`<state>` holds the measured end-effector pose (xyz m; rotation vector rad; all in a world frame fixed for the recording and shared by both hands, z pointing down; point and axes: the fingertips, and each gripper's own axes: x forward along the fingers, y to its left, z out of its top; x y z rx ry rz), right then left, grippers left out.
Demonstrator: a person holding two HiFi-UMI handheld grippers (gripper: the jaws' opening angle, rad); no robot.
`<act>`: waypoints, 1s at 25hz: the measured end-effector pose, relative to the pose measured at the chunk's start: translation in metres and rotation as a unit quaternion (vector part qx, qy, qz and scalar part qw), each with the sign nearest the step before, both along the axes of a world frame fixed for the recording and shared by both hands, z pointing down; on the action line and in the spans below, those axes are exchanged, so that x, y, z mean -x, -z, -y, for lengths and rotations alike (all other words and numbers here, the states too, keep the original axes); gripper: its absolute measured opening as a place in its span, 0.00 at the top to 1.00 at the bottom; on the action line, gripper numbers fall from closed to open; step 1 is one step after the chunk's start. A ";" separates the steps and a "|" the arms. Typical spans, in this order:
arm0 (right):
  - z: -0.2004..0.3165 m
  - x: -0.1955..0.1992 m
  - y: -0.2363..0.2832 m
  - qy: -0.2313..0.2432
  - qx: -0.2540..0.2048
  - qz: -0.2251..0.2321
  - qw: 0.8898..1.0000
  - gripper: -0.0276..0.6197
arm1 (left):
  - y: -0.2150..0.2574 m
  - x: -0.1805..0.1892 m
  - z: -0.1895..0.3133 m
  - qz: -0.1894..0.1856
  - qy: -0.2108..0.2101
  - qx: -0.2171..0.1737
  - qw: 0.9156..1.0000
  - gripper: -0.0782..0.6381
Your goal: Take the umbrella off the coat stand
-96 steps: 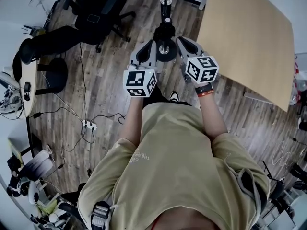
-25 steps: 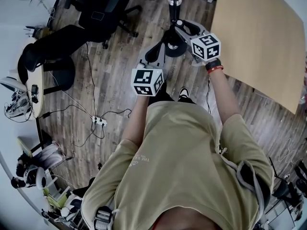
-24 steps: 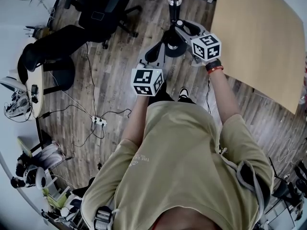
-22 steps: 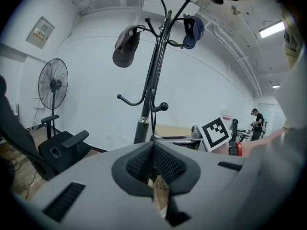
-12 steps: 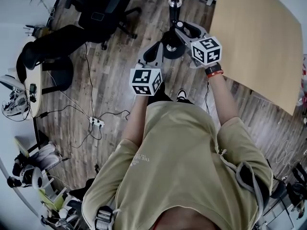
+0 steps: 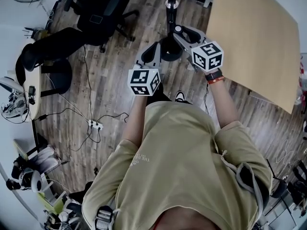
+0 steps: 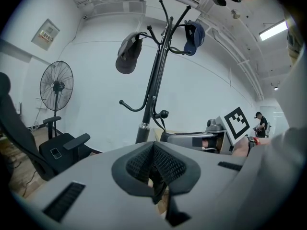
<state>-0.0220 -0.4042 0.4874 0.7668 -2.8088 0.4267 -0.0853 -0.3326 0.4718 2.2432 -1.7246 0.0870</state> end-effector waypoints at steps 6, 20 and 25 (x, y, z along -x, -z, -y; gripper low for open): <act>-0.017 -0.002 0.024 0.014 -0.011 0.014 1.000 0.66 | 0.004 -0.007 -0.004 -0.001 0.000 -0.006 1.000 0.86; -0.050 -0.012 0.051 0.014 -0.019 0.037 0.999 0.66 | 0.015 -0.007 -0.021 -0.003 0.017 -0.019 1.000 0.86; -0.055 -0.026 0.057 0.006 -0.019 0.045 0.999 0.66 | 0.020 -0.017 -0.027 -0.003 0.018 -0.024 1.000 0.86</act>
